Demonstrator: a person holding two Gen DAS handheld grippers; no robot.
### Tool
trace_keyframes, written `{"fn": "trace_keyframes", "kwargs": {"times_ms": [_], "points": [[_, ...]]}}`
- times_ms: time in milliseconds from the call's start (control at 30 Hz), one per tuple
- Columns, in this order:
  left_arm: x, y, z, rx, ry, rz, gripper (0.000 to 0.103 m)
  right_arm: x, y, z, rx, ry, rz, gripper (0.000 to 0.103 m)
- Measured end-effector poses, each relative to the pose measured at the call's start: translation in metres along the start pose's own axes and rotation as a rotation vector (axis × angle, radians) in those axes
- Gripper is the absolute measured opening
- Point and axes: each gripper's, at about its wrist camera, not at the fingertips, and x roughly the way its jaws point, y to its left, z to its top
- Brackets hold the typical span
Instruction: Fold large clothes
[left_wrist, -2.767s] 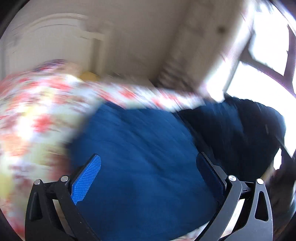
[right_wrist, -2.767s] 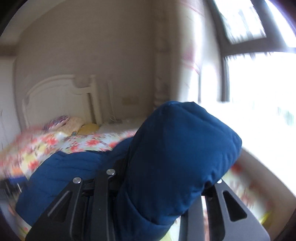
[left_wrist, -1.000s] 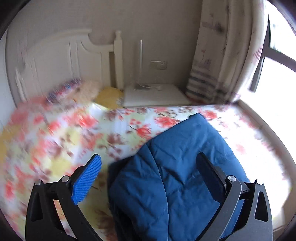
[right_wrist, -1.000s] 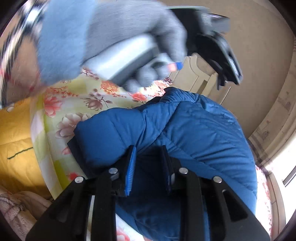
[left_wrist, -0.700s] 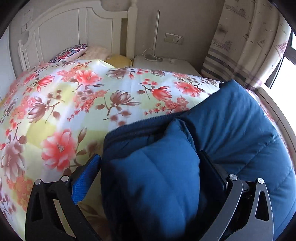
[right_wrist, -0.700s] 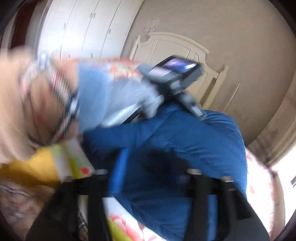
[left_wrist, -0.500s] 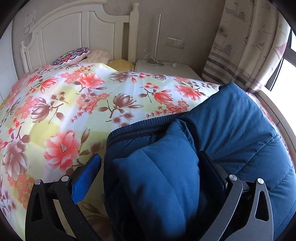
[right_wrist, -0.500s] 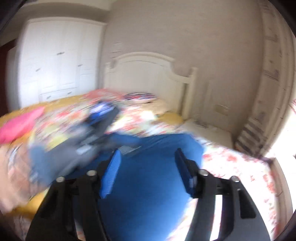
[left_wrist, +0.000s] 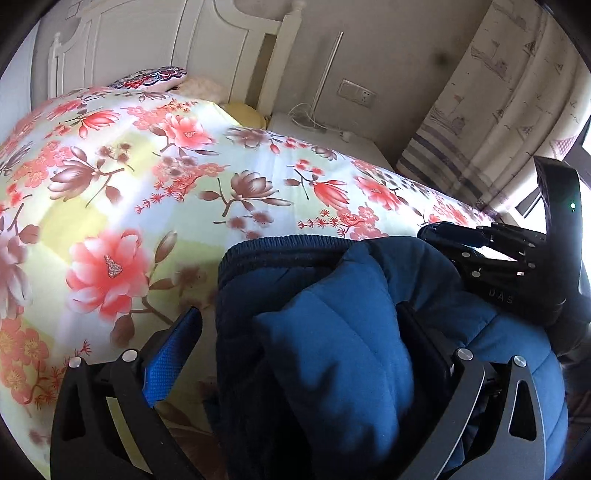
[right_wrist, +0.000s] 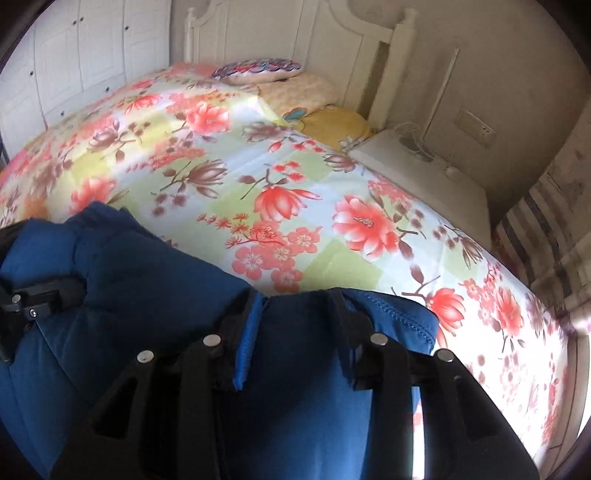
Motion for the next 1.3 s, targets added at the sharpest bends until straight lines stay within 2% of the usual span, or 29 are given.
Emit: {"fn": "trace_keyframes", "kwargs": {"times_ms": [33,100,133,167,200,233,267,300,333,367,467,533,600,633,733,833,900,967,1000,1033,1067,1100,1167,1233,1300], "points": [[0.0,-0.001,-0.001,0.005,-0.003,0.009,0.099,-0.001,0.0,0.0,0.006,-0.011,-0.011,0.038],[-0.002,-0.004,-0.001,0.014,-0.003,0.019,0.099,-0.005,0.001,-0.006,0.008,-0.023,-0.04,0.045],[-0.002,-0.004,0.0,0.013,0.01,0.012,0.099,-0.011,-0.001,-0.004,0.01,-0.023,-0.065,0.06],[-0.001,-0.001,0.001,0.009,0.024,0.002,0.099,-0.024,-0.002,-0.004,0.024,-0.023,-0.095,0.066],[-0.003,0.001,0.002,0.003,0.039,-0.008,0.099,-0.042,-0.007,-0.007,0.059,-0.04,-0.083,0.066],[-0.011,0.003,0.002,-0.009,0.047,-0.013,0.099,-0.059,-0.014,-0.01,0.104,-0.069,-0.035,0.067],[-0.02,0.004,0.001,-0.015,0.04,-0.002,0.099,-0.083,-0.022,-0.018,0.165,-0.114,0.036,0.074],[-0.033,0.004,-0.002,-0.018,0.025,0.025,0.099,-0.108,-0.032,-0.031,0.226,-0.163,0.077,0.079],[-0.042,0.004,-0.004,-0.019,0.018,0.033,0.099,-0.129,-0.04,-0.046,0.277,-0.201,0.1,0.089],[-0.053,0.005,-0.008,-0.024,0.016,0.018,0.099,-0.144,-0.046,-0.061,0.313,-0.221,0.129,0.094],[-0.078,0.012,-0.026,-0.083,0.049,-0.109,0.099,-0.17,-0.061,-0.115,0.407,-0.227,0.275,0.097],[-0.077,0.021,-0.041,-0.14,0.103,-0.191,0.099,-0.171,-0.066,-0.154,0.5,-0.205,0.4,0.098],[-0.068,0.03,-0.061,-0.208,0.181,-0.273,0.099,-0.161,-0.063,-0.177,0.557,-0.159,0.478,0.098],[-0.065,0.033,-0.068,-0.232,0.192,-0.296,0.099,-0.153,-0.055,-0.189,0.57,-0.125,0.518,0.098],[-0.063,0.047,-0.088,-0.308,0.192,-0.384,0.099,-0.135,-0.03,-0.201,0.557,-0.078,0.627,0.1],[-0.068,0.047,-0.096,-0.295,0.202,-0.405,0.099,-0.121,-0.015,-0.199,0.559,-0.071,0.724,0.101],[-0.07,0.042,-0.101,-0.285,0.228,-0.434,0.099,-0.115,-0.011,-0.195,0.56,-0.072,0.725,0.101],[-0.068,0.04,-0.105,-0.303,0.24,-0.495,0.097,-0.112,-0.009,-0.192,0.559,-0.081,0.72,0.1],[-0.069,0.037,-0.106,-0.299,0.239,-0.513,0.088,-0.114,-0.008,-0.192,0.553,-0.094,0.71,0.096],[-0.069,0.033,-0.106,-0.291,0.228,-0.512,0.08,-0.118,-0.007,-0.192,0.536,-0.115,0.684,0.084],[-0.07,0.029,-0.106,-0.288,0.21,-0.512,0.076,-0.122,-0.005,-0.192,0.509,-0.138,0.65,0.073],[-0.07,0.026,-0.105,-0.284,0.191,-0.513,0.071,-0.128,-0.003,-0.193,0.482,-0.169,0.607,0.069],[-0.07,0.014,-0.097,-0.253,0.153,-0.49,0.067,-0.135,0.0,-0.191,0.439,-0.205,0.538,0.06],[-0.065,0.003,-0.084,-0.232,0.122,-0.485,0.058,-0.141,-0.005,-0.182,0.409,-0.238,0.455,0.057],[-0.055,-0.007,-0.069,-0.232,0.104,-0.495,0.054,-0.147,-0.016,-0.17,0.395,-0.264,0.395,0.054]]}}
